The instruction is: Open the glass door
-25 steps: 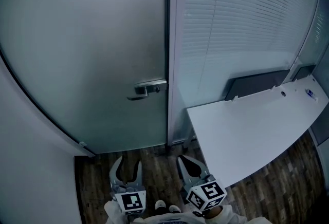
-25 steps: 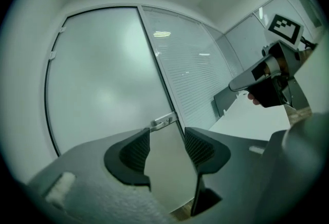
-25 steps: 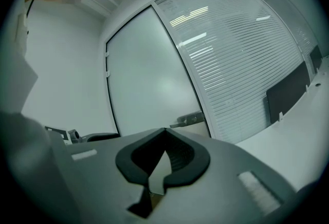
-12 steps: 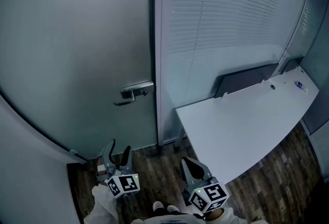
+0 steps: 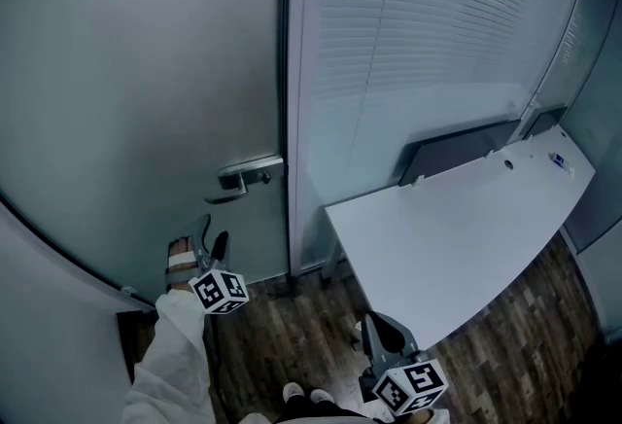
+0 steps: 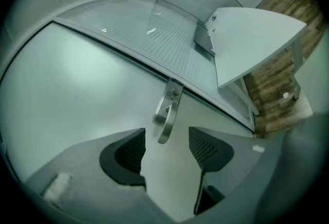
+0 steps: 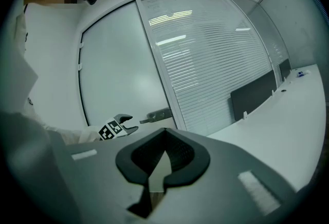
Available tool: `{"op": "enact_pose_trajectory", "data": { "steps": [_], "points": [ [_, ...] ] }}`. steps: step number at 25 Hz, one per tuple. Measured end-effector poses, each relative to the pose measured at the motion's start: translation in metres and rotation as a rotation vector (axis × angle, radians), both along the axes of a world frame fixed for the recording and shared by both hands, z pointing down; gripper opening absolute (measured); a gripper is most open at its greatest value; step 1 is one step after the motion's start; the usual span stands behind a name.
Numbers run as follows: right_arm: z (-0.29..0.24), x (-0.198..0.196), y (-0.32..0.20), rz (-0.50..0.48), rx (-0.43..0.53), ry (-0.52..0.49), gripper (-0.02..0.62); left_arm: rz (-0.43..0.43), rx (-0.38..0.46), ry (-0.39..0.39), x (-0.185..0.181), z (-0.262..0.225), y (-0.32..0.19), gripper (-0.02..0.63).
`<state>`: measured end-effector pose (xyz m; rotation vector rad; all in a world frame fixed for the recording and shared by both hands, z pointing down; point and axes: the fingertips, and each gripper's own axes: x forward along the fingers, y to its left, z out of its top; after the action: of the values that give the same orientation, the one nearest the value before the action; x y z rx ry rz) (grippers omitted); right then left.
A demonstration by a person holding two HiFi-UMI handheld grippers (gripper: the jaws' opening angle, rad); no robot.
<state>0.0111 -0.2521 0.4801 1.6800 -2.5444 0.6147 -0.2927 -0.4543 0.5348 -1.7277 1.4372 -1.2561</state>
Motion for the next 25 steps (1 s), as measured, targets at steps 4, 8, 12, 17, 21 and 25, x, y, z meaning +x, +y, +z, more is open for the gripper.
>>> {"op": "enact_pose_trajectory", "data": {
  "steps": [4, 8, 12, 17, 21, 25],
  "points": [
    [0.004, 0.007, 0.004, 0.021, -0.015, 0.012, 0.003, 0.005, -0.03, -0.094, -0.008, 0.014, -0.034, 0.276],
    [0.001, 0.008, 0.004, 0.035, -0.026, 0.021, 0.003, 0.01, -0.053, -0.151, -0.011, 0.026, -0.06, 0.276],
    [0.002, 0.009, 0.003, 0.044, -0.039, 0.029, 0.003, 0.009, -0.068, -0.176, -0.013, 0.035, -0.08, 0.276],
    [0.005, 0.008, 0.0, 0.05, -0.047, 0.033, 0.003, 0.004, -0.079, -0.22, -0.014, 0.042, -0.1, 0.273],
    [0.003, 0.006, 0.0, 0.052, -0.048, 0.029, 0.003, 0.012, -0.098, -0.236, -0.013, 0.046, -0.104, 0.27],
    [-0.003, 0.009, 0.001, 0.057, -0.049, 0.026, 0.003, 0.021, -0.117, -0.247, -0.01, 0.046, -0.105, 0.255]
  ]
}}
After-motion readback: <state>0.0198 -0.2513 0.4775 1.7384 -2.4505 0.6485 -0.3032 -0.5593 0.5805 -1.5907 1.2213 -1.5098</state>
